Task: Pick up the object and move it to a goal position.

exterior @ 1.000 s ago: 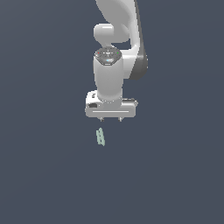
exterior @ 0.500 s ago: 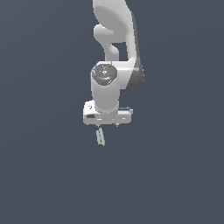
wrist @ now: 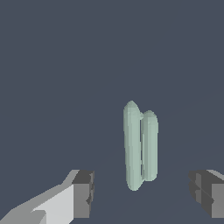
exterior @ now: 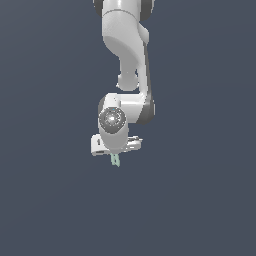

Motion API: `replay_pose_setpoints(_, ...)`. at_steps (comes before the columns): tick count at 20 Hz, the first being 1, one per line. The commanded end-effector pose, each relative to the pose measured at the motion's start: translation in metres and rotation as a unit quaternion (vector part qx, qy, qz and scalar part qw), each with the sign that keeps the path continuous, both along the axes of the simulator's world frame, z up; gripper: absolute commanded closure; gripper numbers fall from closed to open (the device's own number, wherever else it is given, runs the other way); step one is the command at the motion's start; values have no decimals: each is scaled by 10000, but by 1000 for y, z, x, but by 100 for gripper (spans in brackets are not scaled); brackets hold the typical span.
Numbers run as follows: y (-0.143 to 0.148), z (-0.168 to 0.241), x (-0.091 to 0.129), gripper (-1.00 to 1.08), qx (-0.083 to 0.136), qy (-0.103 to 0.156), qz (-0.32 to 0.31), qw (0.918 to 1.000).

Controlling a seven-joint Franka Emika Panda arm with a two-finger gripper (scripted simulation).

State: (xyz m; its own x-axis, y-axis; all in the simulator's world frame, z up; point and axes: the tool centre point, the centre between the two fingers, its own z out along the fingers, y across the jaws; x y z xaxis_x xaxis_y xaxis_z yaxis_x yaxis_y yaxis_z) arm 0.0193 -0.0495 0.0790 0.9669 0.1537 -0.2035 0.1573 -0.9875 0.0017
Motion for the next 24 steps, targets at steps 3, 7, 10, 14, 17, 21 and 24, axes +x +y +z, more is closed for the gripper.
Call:
replay_pose_setpoints(3,-10,-23,-2,-60,-13,241,192,9995)
replay_pose_setpoints(7,-15,-34,-3,-60,-16,364,285,9989)
replay_pose_setpoints(10,-16,-38,-4,-60,-16,402,314,9987)
replay_pose_setpoints(14,-16,-39,-4,-60,-16,395,301,9988)
replay_pose_setpoints(17,-17,-47,-7,-60,-16,397,304,9987)
replay_pose_setpoints(21,-18,-63,-12,-60,-16,403,313,9987)
replay_pose_setpoints(24,-18,-67,-13,-60,-15,405,316,9987)
